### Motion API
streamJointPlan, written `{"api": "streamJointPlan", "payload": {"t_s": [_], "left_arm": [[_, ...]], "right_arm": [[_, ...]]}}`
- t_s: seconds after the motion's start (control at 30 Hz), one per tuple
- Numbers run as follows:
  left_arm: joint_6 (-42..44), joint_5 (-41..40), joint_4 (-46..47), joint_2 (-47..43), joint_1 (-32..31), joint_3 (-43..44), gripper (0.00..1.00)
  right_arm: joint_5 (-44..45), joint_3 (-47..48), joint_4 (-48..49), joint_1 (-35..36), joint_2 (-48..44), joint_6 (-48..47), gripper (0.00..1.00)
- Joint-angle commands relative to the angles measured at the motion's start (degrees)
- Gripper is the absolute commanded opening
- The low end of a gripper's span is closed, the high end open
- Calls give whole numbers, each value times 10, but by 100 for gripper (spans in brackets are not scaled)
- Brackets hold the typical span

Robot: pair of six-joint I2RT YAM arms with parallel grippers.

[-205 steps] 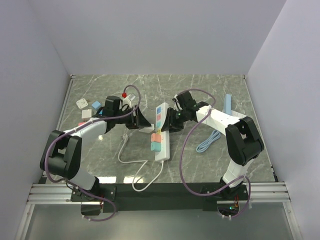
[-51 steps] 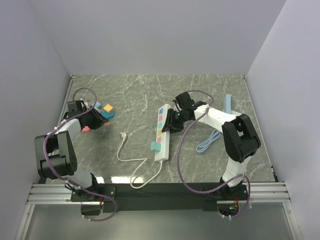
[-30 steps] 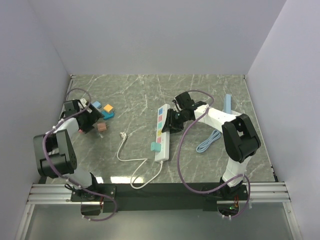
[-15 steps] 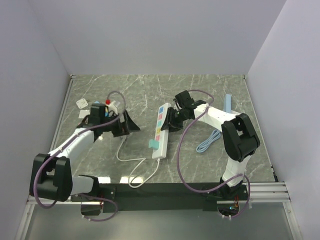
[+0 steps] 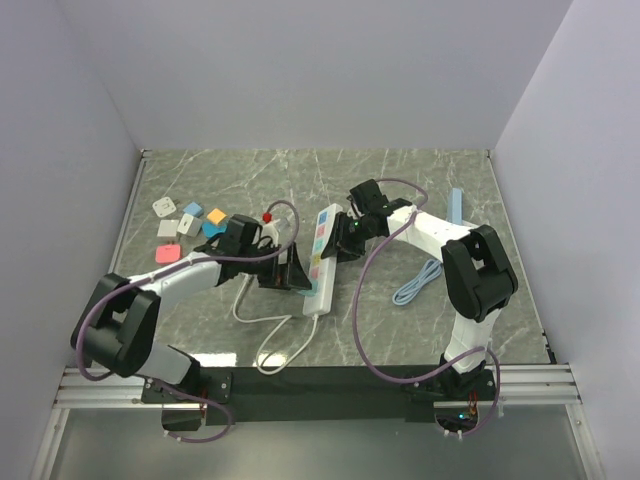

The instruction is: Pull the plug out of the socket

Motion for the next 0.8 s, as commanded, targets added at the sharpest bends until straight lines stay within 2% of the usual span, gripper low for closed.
{"api": "streamJointPlan", "payload": {"t_s": [0.0,0.23,0.3,0.37,0.4,0.47,0.5,0.57,0.67,0.7,0.77], "left_arm": [[5,-22,34,21,-23,34,99],[-18,-43,67,57,-51,50,99],[-19,-48,64,67,-58,56,97],[-24,-40,69,73,-63,57,85],[-26,-38,70,75,-64,57,75],[-32,-29,74,77,-64,55,66],[-32,-21,76,77,-65,55,57],[-30,-16,70,77,-67,57,50],[-27,-11,62,69,-68,57,34],[-25,-14,56,66,-67,57,22],[-25,-23,50,56,-68,60,7]], "right_arm": [[-26,33,17,-4,-20,3,0],[-30,30,18,-4,-29,-3,0],[-32,29,18,-4,-30,-3,0],[-32,29,20,-4,-30,-3,0],[-33,29,20,-4,-31,-3,0],[-32,32,17,-4,-31,-3,0],[-30,33,16,-4,-31,-5,0],[-29,34,14,-4,-31,-6,0],[-28,36,11,-5,-28,-8,0],[-27,36,11,-5,-27,-8,0],[-25,35,10,-5,-27,-10,0]]}}
